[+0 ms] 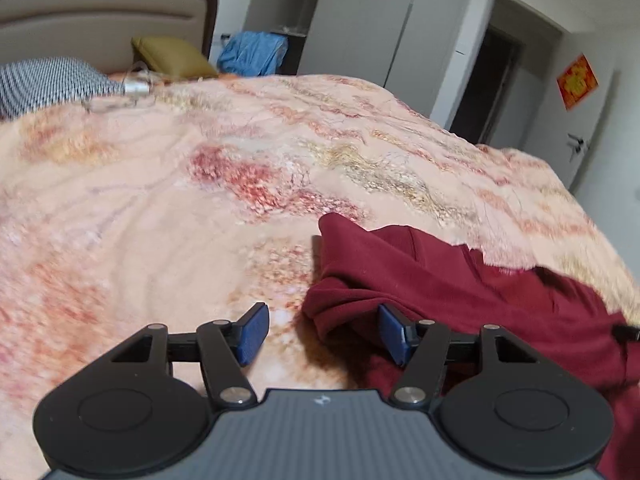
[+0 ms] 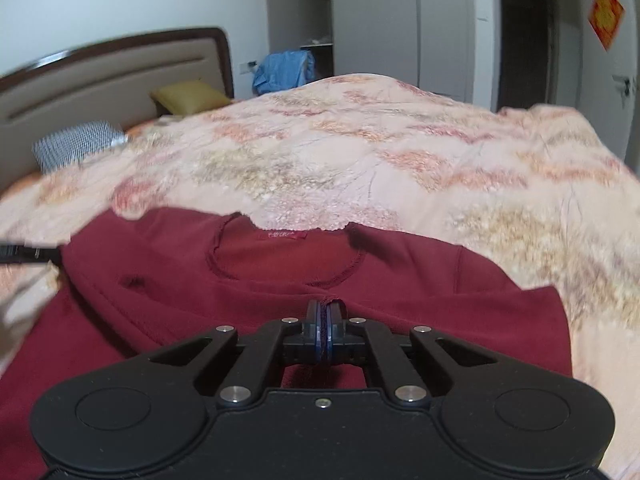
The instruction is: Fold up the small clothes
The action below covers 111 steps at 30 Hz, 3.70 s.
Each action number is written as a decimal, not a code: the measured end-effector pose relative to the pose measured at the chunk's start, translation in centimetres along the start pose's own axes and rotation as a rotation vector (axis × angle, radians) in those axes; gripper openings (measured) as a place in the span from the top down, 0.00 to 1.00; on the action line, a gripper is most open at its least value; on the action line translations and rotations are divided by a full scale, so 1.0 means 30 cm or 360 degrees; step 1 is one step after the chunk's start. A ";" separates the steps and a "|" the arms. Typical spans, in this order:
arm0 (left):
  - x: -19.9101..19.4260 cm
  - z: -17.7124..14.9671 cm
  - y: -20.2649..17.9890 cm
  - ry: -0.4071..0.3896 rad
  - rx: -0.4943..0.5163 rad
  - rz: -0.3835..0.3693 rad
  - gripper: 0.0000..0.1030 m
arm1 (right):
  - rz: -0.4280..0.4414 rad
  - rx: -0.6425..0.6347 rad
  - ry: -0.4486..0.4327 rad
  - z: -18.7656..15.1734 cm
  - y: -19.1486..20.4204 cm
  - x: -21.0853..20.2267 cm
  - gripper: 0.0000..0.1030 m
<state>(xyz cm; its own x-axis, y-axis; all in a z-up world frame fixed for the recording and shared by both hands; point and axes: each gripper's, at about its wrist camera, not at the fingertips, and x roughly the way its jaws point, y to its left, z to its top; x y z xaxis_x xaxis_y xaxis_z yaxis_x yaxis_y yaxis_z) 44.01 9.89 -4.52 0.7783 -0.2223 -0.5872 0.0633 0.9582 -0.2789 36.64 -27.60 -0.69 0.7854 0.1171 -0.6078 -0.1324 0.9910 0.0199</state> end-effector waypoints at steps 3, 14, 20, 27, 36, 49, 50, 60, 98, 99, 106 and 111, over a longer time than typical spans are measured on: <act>0.022 -0.006 0.022 0.0016 -0.0151 -0.0043 0.36 | -0.0059 -0.0122 -0.0066 0.001 0.023 -0.024 0.99; 0.001 -0.004 0.041 -0.0036 -0.0214 -0.0107 0.28 | -0.0051 -0.0323 0.0005 0.030 0.049 -0.020 0.82; -0.002 0.013 0.069 -0.0057 -0.0185 -0.0176 0.17 | 0.0038 -0.0346 -0.0087 0.092 0.094 -0.016 0.39; 0.047 0.017 0.085 0.0000 -0.0264 -0.0226 0.37 | 0.0477 -0.0150 -0.0095 0.336 0.253 0.212 0.37; 0.064 0.003 0.096 0.0043 -0.0291 -0.0244 0.78 | 0.0822 -0.0302 0.0188 0.473 0.620 0.544 0.45; 0.012 -0.072 0.102 -0.0081 -0.0341 -0.0167 0.90 | 0.0701 -0.0211 0.0145 0.465 0.643 0.627 1.00; 0.023 -0.079 0.105 -0.0058 -0.0354 -0.0151 0.91 | 0.0702 -0.0211 0.0150 0.459 0.645 0.633 1.00; -0.024 -0.065 0.096 -0.0041 -0.0327 -0.0126 0.47 | 0.0583 -0.0272 0.0005 0.374 0.536 0.429 0.37; -0.769 -0.627 -0.096 0.0148 0.0199 -0.0001 0.00 | -0.0089 -0.0529 0.0009 -0.821 0.197 -0.908 0.01; -0.778 -0.629 -0.110 0.0147 0.0206 0.0000 0.00 | -0.0073 -0.0644 0.0007 -0.838 0.216 -0.916 0.01; -0.810 -0.647 -0.217 0.0170 0.0254 -0.0079 0.00 | -0.0099 -0.1304 0.0035 -0.942 0.337 -0.879 0.08; -0.823 -0.649 -0.280 0.0172 0.0276 -0.0135 0.00 | -0.0115 -0.1391 0.0004 -0.940 0.349 -0.829 0.13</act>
<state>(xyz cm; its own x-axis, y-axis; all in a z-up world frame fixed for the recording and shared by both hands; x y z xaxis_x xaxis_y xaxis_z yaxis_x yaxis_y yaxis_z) 12.10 3.82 -2.49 0.6949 -0.3127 -0.6476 0.2395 0.9497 -0.2016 -1.32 -21.98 -7.75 0.8087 0.0547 -0.5857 -0.4989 0.5914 -0.6336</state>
